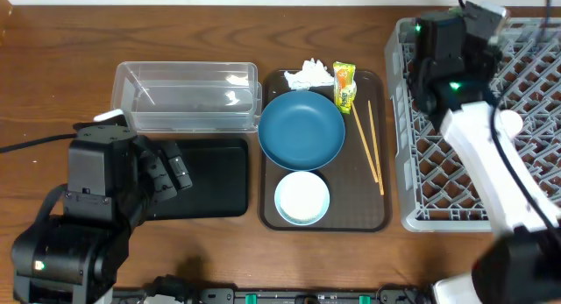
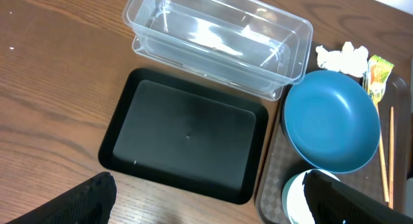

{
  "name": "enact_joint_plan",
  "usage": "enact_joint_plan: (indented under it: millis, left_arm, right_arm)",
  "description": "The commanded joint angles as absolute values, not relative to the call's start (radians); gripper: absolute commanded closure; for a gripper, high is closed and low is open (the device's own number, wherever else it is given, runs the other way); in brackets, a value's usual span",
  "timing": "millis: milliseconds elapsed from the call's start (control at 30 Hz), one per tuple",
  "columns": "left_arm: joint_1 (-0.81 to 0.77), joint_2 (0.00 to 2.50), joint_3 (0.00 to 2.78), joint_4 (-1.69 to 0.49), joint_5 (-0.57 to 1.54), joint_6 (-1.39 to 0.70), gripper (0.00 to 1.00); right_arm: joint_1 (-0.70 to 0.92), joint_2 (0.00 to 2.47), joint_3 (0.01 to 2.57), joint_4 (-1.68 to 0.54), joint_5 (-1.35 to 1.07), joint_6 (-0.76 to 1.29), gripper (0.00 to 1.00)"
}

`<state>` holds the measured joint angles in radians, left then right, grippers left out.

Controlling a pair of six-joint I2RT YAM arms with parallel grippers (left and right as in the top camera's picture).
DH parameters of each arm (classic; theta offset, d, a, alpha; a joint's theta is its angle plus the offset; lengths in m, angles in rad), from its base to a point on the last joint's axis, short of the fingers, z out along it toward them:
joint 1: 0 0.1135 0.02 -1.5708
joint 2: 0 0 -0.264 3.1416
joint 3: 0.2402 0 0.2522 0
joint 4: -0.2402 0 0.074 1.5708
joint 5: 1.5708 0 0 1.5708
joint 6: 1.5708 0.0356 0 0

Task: Sort waste into correct bins and load items into the dishwasher rack
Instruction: 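Place the light green bowl upright in the rack's back row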

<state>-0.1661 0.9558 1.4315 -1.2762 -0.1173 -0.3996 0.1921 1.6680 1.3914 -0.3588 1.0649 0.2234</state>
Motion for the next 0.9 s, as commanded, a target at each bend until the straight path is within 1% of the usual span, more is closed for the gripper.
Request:
enact_joint_plan:
  millis: [0,167,267,367,733,767,800,833,867]
  left_arm:
    - [-0.162,0.954,1.431,-1.275,-0.136,-0.406,0.05]
    - [-0.162,0.954,1.431,-1.276,-0.136,-0.406,0.05]
    - [-0.162,0.954,1.431,-1.276,-0.136,-0.406,0.05]
    - [-0.162,0.954,1.431,-1.276,-0.136,-0.406,0.05]
    - [-0.162,0.954,1.431,-1.276,-0.136,-0.406,0.05]
    - [-0.162,0.954,1.431,-1.276,-0.136,-0.406,0.05]
    - [-0.162,0.954,1.431,-1.276,-0.136,-0.406,0.05]
    - [-0.162,0.954,1.431,-1.276,-0.136,-0.406,0.05]
    - [-0.162,0.954,1.431,-1.275,-0.136,-0.406,0.05]
  right_arm:
    - [0.168,1.786,1.393,-0.243,1.241,-0.023,0.99]
    - [0.170,1.965,1.393,0.051,1.340,-0.349,0.99]
    - [0.171,2.055,1.393,0.192,1.375,-0.505,0.99]
    - [0.187,2.114,1.393,0.258,1.424,-0.558,0.99]
    - [0.309,2.145,1.393,0.234,1.381,-0.555,0.99]
    - [0.313,2.145,1.393,0.235,1.379,-0.555,0.96]
    - [0.316,2.145,1.393,0.235,1.370,-0.555,0.91]
    - [0.318,2.145,1.393,0.235,1.363,-0.555,0.85]
    - [0.321,2.145,1.393,0.235,1.357,-0.555,0.76]
